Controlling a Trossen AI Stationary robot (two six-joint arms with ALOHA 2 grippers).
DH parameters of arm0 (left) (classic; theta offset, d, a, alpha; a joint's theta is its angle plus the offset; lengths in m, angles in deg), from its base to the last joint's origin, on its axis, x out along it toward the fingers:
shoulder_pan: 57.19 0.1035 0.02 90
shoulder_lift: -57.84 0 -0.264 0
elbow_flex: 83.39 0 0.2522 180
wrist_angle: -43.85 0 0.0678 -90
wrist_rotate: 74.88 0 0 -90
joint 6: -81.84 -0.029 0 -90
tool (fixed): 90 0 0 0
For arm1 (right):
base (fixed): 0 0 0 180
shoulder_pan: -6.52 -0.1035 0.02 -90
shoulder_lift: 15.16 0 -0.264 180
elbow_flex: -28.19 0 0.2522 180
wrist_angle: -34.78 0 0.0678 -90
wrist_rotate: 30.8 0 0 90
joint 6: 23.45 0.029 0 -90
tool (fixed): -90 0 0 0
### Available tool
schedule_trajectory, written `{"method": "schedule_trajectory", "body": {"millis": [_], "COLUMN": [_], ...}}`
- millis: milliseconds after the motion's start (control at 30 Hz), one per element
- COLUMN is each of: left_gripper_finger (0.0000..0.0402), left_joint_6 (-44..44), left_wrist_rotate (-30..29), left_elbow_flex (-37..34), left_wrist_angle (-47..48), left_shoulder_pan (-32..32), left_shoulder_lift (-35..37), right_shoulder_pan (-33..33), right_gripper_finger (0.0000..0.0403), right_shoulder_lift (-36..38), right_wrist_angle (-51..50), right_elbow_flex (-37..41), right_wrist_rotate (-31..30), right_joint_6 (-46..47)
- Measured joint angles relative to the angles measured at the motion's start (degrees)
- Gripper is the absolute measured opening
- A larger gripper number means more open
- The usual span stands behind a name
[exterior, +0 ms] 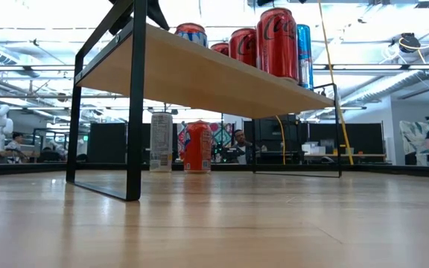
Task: Place canned beverage on shelf
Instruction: Put the top white soda can on the shelf
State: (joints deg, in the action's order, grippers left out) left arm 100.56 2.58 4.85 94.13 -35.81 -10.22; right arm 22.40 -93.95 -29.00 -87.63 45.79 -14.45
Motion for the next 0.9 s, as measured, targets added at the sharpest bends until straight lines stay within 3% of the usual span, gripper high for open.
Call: {"method": "schedule_trajectory", "body": {"millis": [400, 567, 633, 733, 900], "left_gripper_finger": [0.0270, 0.0270, 0.0271, 0.0287, 0.0345], "left_joint_6": [0.9, 9.3, 10.5, 10.5, 8.1], "left_wrist_rotate": [-1.2, -0.9, 2.8, 6.0, 6.7], "left_elbow_flex": [0.0, 0.0, 0.0, -0.1, 0.0], "left_wrist_angle": [2.0, 9.0, 10.0, 9.2, 7.1], "left_shoulder_pan": [0.0, 3.4, 6.1, 9.8, 15.4], "left_shoulder_lift": [0.0, -0.7, -1.4, -1.8, -4.4], "right_shoulder_pan": [3.8, 3.8, 3.6, 2.8, 0.7], "right_gripper_finger": [0.0000, 0.0000, 0.0000, 0.0000, 0.0000], "right_shoulder_lift": [0.1, 0.1, 0.1, 0.1, 0.1], "right_wrist_angle": [-4.7, -5.7, -6.8, -6.9, -8.0], "right_elbow_flex": [0.0, 0.0, 0.0, 0.0, 0.0], "right_wrist_rotate": [3.3, 5.9, 7.7, 10.5, 10.7], "right_joint_6": [-1.3, 3.7, 8.3, 12.4, 14.9]}}
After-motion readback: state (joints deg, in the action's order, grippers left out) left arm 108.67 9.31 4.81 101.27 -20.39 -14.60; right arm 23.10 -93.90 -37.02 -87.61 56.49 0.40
